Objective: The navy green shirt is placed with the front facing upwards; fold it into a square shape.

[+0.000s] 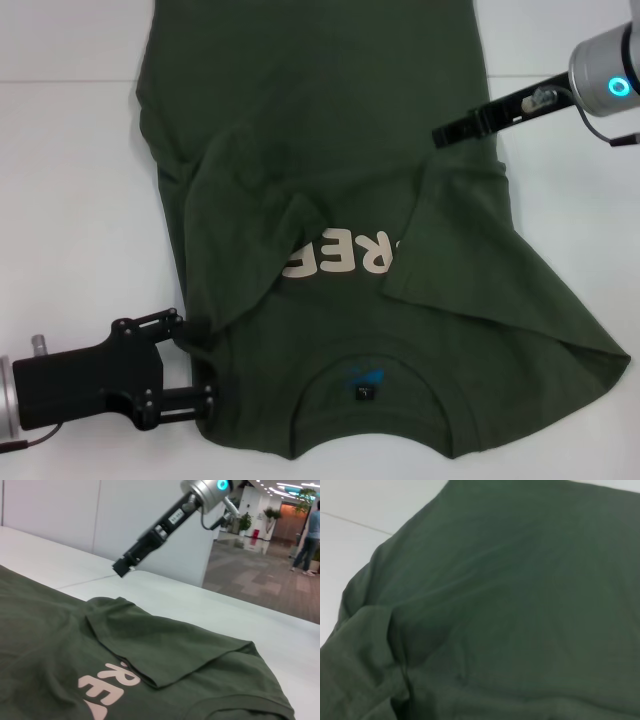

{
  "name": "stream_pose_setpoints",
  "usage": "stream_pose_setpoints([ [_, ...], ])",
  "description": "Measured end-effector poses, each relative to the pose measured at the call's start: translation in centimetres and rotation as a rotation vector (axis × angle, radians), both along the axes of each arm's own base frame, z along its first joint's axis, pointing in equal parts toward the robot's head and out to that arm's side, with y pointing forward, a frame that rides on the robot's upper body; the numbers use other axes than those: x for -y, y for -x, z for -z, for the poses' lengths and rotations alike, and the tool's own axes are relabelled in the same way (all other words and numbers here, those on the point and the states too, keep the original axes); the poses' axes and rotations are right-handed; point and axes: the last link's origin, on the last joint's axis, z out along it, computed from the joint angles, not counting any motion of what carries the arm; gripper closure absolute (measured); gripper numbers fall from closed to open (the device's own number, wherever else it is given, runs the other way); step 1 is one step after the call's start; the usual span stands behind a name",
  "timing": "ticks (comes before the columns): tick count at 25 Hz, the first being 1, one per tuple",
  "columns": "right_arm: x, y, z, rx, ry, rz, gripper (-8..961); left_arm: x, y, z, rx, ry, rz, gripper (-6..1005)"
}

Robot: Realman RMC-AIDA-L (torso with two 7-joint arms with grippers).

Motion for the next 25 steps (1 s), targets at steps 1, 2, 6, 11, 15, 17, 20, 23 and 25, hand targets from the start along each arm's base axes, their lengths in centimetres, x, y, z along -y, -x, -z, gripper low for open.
stream_pose_setpoints([
  [1, 0.2, -0.1, 0.0, -0.006, 0.011, -0.011, 416, 0.0, 0.0, 0.0, 0.002, -0.003, -0.004, 174],
  [2, 0.5, -0.3, -0.2, -0.022, 0.021, -0.025, 376, 0.0, 0.1, -0.1, 0.007, -0.010, -0.012, 174],
  [6, 2.6, -1.7, -1.2, -0.102, 0.071, -0.085, 215, 0.3, 0.6, -0.3, 0.032, -0.034, -0.048, 174],
  [11, 6.7, -4.4, -2.6, -0.194, 0.123, -0.205, 48, 0.9, 1.2, -0.8, 0.064, -0.055, -0.103, 174],
  [15, 10.5, -6.4, -3.4, -0.251, 0.200, -0.321, 14, 1.3, 1.6, -1.4, 0.110, -0.064, -0.178, 174],
  [17, 12.2, -7.1, -3.4, -0.268, 0.235, -0.388, 13, 1.7, 1.7, -1.7, 0.129, -0.066, -0.195, 174],
  [20, 14.1, -7.8, -3.0, -0.280, 0.293, -0.499, 12, 2.1, 2.1, -2.0, 0.134, -0.079, -0.216, 174],
  [23, 15.6, -8.3, -2.6, -0.290, 0.342, -0.586, 12, 2.6, 2.8, -2.0, 0.126, -0.093, -0.252, 174],
  [25, 16.2, -8.3, -2.7, -0.299, 0.361, -0.619, 11, 2.9, 3.3, -2.0, 0.119, -0.105, -0.276, 175],
])
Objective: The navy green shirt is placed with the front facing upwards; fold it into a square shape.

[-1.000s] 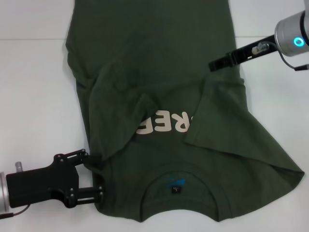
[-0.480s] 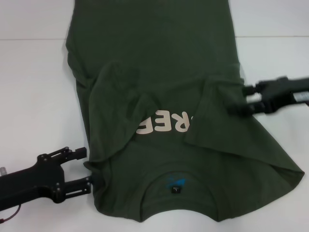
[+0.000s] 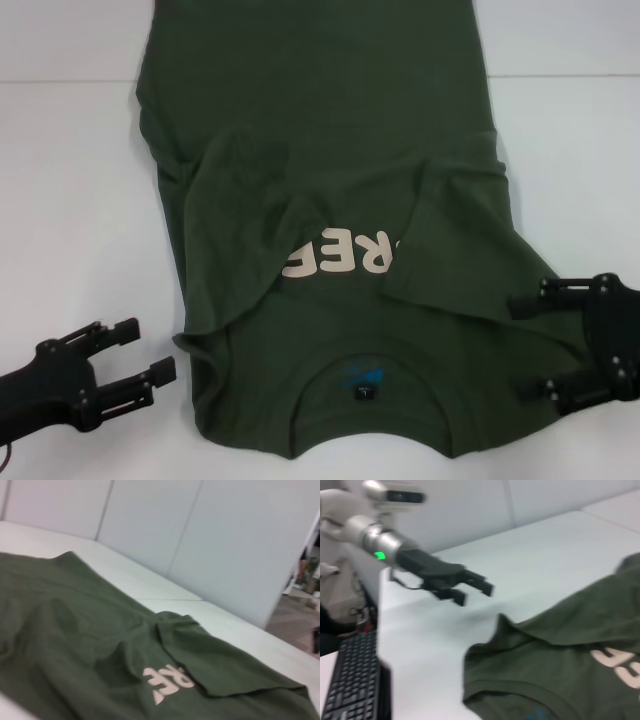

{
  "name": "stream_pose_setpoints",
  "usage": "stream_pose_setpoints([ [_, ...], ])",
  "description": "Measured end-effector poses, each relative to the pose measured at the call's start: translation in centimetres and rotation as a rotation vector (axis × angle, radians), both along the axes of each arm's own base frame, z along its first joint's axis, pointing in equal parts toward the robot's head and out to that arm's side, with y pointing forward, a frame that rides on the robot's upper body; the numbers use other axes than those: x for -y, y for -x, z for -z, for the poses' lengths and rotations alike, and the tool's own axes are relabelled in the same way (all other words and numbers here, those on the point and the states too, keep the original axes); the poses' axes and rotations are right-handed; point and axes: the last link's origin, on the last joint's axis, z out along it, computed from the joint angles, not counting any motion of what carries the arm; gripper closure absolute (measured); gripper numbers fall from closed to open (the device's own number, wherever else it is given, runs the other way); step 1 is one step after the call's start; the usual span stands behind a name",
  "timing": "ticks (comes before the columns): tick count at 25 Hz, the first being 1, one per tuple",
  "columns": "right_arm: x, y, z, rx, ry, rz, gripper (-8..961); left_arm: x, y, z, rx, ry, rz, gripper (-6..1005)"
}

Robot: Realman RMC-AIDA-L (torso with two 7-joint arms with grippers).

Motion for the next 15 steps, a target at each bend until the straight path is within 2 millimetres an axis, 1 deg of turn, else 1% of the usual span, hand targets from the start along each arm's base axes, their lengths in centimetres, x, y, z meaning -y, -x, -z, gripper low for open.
stream_pose_setpoints([
  [5, 0.7, -0.2, -0.1, -0.003, 0.008, -0.047, 11, 0.7, 0.7, -0.2, -0.001, -0.003, -0.050, 187],
  [10, 0.7, -0.5, -0.2, 0.003, -0.011, -0.073, 11, 1.1, 1.2, -0.6, 0.006, 0.004, -0.112, 202],
  [11, 0.6, -0.5, -0.3, 0.004, -0.016, -0.072, 11, 1.1, 1.3, -0.9, 0.021, 0.018, -0.162, 205],
  [15, 0.3, -0.5, -0.8, 0.009, -0.037, -0.075, 12, 0.9, 1.4, -1.2, 0.062, 0.048, -0.252, 216],
])
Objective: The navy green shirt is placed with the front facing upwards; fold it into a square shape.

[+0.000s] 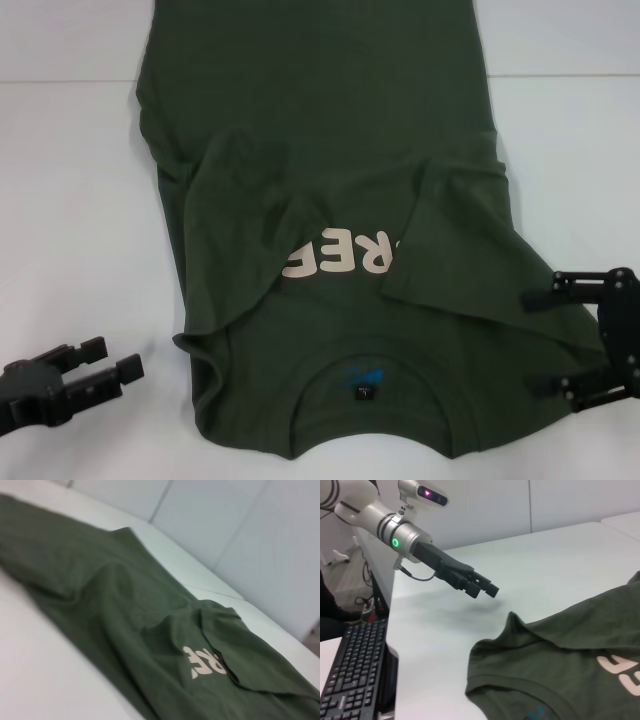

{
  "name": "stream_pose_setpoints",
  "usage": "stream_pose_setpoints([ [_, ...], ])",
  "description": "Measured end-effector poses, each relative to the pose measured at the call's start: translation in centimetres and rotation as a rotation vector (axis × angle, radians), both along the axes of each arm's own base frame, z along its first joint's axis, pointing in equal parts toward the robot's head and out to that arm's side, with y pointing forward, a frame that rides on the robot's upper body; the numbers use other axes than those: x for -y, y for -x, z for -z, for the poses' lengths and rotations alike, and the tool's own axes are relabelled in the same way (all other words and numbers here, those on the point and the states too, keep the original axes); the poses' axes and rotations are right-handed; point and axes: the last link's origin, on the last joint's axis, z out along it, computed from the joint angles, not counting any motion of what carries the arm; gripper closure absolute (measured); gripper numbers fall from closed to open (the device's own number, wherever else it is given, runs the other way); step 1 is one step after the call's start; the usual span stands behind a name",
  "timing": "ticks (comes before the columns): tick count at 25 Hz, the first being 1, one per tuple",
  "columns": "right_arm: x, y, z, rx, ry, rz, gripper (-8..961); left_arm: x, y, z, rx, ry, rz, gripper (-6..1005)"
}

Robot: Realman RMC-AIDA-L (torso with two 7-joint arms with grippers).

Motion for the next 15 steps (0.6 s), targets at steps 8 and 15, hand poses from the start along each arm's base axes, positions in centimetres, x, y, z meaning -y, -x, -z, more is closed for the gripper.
stream_pose_setpoints([
  [8, -0.8, -0.3, -0.4, 0.019, -0.061, -0.002, 11, -1.7, -1.4, 0.8, 0.007, 0.125, -0.021, 240],
  [15, -0.7, -0.2, -0.3, 0.016, -0.058, -0.010, 12, -3.0, -1.9, 1.0, -0.016, 0.135, -0.014, 261],
])
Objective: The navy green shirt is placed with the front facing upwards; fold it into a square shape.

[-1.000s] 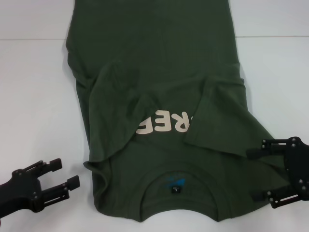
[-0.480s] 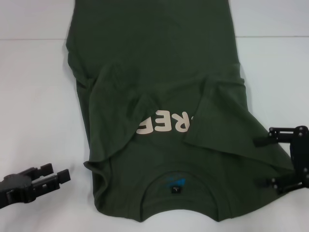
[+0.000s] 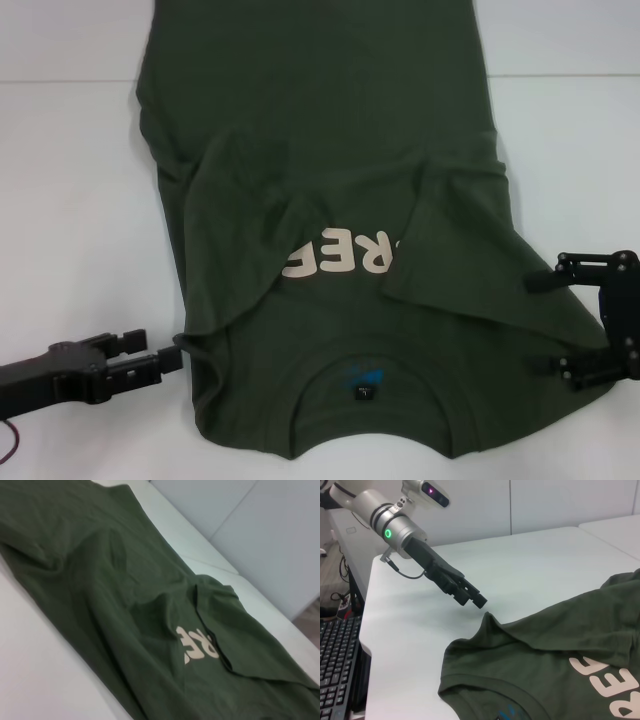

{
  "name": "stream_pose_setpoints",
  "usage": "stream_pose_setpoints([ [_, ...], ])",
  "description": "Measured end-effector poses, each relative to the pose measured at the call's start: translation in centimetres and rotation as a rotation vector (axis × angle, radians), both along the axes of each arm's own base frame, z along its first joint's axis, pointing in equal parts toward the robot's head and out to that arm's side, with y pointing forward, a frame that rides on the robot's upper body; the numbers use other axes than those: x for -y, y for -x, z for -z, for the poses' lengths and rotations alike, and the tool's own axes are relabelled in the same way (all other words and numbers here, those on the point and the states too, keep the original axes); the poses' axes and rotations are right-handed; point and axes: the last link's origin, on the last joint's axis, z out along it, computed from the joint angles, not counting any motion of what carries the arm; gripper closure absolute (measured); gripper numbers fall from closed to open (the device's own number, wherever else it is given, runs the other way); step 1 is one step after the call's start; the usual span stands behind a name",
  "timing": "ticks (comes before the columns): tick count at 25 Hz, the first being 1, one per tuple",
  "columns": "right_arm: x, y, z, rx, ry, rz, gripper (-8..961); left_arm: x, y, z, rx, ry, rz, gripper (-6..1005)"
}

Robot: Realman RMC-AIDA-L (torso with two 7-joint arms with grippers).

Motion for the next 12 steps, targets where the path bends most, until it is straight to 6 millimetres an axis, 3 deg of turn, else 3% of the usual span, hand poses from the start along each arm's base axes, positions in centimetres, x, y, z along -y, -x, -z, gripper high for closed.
stream_pose_setpoints([
  [12, -0.1, 0.1, 0.1, -0.003, -0.004, 0.006, 11, -2.5, -0.4, 1.3, -0.085, 0.011, 0.002, 296],
])
